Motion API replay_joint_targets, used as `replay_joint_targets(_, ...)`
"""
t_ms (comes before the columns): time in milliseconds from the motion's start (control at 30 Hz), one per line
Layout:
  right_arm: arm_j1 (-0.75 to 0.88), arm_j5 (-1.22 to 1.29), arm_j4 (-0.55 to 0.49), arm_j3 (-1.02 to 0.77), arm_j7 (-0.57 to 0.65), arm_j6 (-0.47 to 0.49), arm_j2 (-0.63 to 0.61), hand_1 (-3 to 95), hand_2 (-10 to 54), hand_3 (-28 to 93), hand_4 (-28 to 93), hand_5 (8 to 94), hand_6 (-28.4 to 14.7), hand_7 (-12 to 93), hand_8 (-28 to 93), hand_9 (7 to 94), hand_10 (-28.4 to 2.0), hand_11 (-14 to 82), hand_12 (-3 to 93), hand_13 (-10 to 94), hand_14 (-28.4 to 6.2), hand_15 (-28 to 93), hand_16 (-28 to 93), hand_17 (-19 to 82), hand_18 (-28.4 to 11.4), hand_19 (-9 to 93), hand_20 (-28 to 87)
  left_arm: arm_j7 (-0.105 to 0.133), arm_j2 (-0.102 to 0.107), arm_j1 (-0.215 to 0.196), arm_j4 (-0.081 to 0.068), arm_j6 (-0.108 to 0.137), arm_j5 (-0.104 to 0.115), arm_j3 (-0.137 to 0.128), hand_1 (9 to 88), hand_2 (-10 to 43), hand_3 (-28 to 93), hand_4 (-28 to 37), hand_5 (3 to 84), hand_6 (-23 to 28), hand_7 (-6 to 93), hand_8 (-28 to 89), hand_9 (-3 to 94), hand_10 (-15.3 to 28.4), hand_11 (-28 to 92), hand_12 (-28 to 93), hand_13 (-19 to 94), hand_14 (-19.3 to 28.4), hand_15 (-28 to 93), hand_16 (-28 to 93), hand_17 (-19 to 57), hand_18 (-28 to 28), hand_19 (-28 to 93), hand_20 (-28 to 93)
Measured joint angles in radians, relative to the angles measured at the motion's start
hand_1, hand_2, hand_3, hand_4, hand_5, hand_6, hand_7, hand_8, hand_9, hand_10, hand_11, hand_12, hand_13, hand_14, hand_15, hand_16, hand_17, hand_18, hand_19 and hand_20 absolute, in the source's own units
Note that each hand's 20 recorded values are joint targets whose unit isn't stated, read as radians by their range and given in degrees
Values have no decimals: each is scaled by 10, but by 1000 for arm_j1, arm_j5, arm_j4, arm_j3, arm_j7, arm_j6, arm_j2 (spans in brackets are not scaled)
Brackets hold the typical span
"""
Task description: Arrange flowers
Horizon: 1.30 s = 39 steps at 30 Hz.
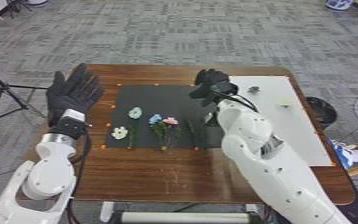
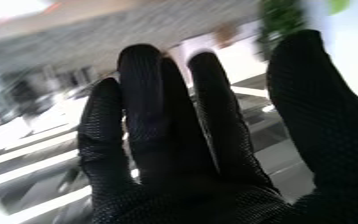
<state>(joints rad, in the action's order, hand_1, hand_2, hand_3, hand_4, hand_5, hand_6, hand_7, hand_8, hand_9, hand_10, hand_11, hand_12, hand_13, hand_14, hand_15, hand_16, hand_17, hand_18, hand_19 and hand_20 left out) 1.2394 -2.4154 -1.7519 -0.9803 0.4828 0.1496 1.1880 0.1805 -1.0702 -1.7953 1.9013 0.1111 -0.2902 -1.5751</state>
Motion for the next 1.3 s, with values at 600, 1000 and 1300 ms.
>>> replay_joint_targets(600, -194, 37, 239, -127, 115, 352, -190, 373, -95, 765, -268, 387, -91, 63, -77, 319, -207, 49, 145, 279, -192, 354, 155, 186, -226, 696, 295, 17, 0, -19, 11, 8, -3, -17, 249, 165, 643, -283, 383, 77, 75, -84, 274, 134, 138, 59, 195, 140, 145, -32, -94, 130, 338, 57)
replay_joint_targets(1000, -212, 46, 288, -153, 151, 543, -225, 445, -95, 793, -282, 408, -79, 81, -89, 330, -185, 61, 146, 285, -175, 360, 161, 187, -220, 692, 285, 13, -2, -27, 15, 8, -20, -26, 243, 164, 667, -283, 383, 78, 76, -84, 277, 133, 139, 57, 196, 140, 145, -35, -93, 130, 337, 55)
replay_joint_targets(1300, -185, 119, 300, -191, 192, 620, -219, 481, -95, 783, -283, 455, -57, 102, -96, 412, -150, 85, 144, 351, -154, 369, 162, 206, -218, 699, 292, 13, -2, -26, 15, 8, -20, -24, 241, 164, 672, -283, 383, 78, 77, -84, 277, 131, 138, 57, 195, 139, 146, -36, -93, 130, 336, 55)
